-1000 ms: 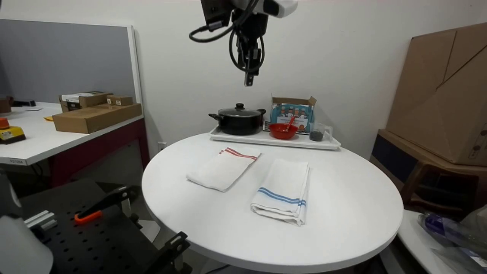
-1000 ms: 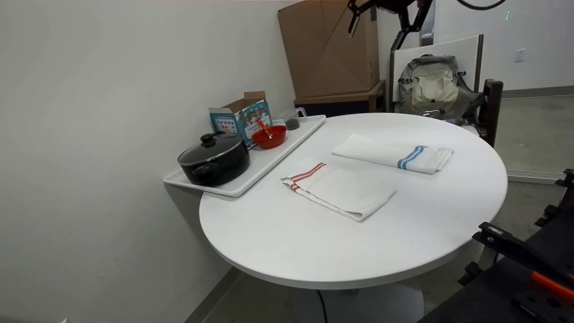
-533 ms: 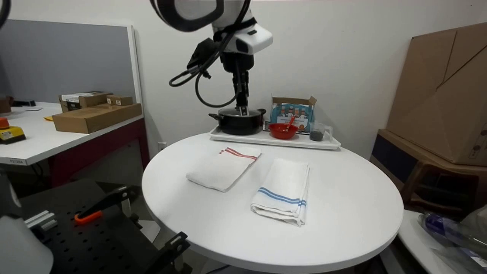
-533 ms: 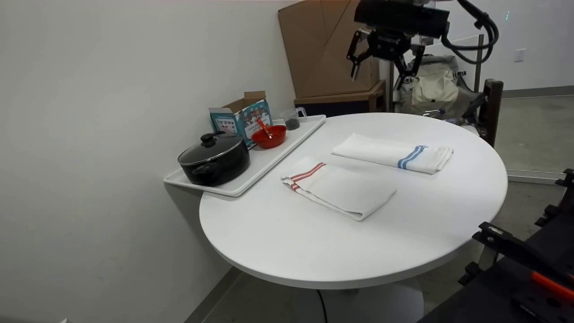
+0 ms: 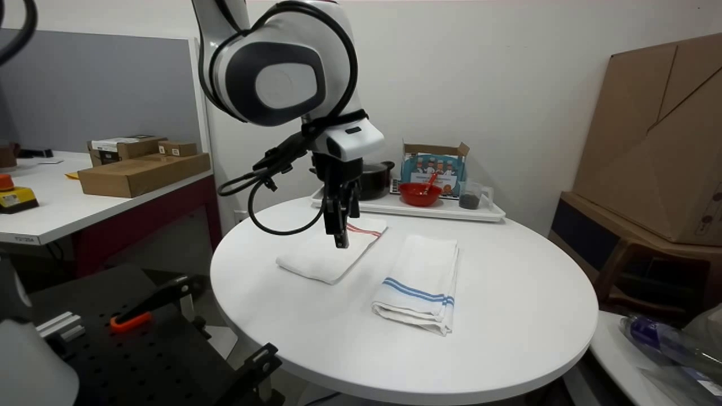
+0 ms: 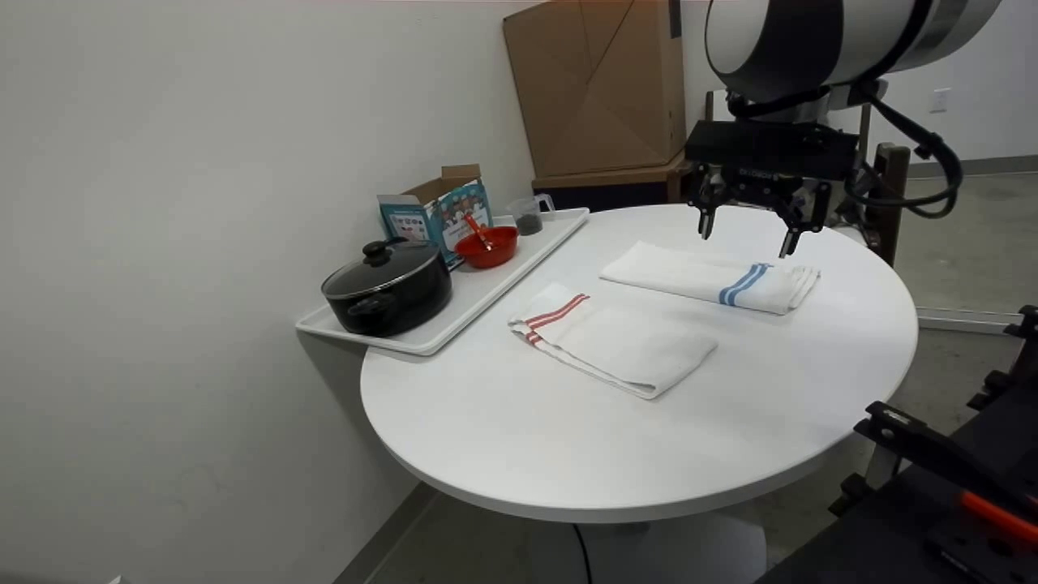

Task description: Fold the two tea towels

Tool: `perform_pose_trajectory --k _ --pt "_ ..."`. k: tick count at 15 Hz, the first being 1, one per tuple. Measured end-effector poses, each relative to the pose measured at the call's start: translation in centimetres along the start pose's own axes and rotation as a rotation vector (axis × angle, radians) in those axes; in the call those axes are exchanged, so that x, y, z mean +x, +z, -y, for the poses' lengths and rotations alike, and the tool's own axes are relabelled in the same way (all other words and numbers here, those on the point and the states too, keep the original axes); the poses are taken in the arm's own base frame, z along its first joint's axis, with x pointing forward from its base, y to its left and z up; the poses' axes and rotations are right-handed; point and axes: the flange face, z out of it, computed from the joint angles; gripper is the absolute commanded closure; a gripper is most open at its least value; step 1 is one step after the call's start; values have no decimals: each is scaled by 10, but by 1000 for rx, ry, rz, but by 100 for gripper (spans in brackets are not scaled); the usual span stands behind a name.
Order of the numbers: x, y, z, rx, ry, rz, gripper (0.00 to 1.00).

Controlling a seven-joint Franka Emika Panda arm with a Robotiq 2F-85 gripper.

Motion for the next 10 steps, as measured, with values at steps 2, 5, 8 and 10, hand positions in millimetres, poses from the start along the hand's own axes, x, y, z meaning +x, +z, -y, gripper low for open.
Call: perform_pose_trajectory --k 2,5,8,10 --pt "-1 -3 3 8 -4 -2 0" --pt "-3 -2 4 7 3 0 0" --pt "-12 3 6 0 -10 11 0" --pt "-22 11 6 -12 -27 21 0"
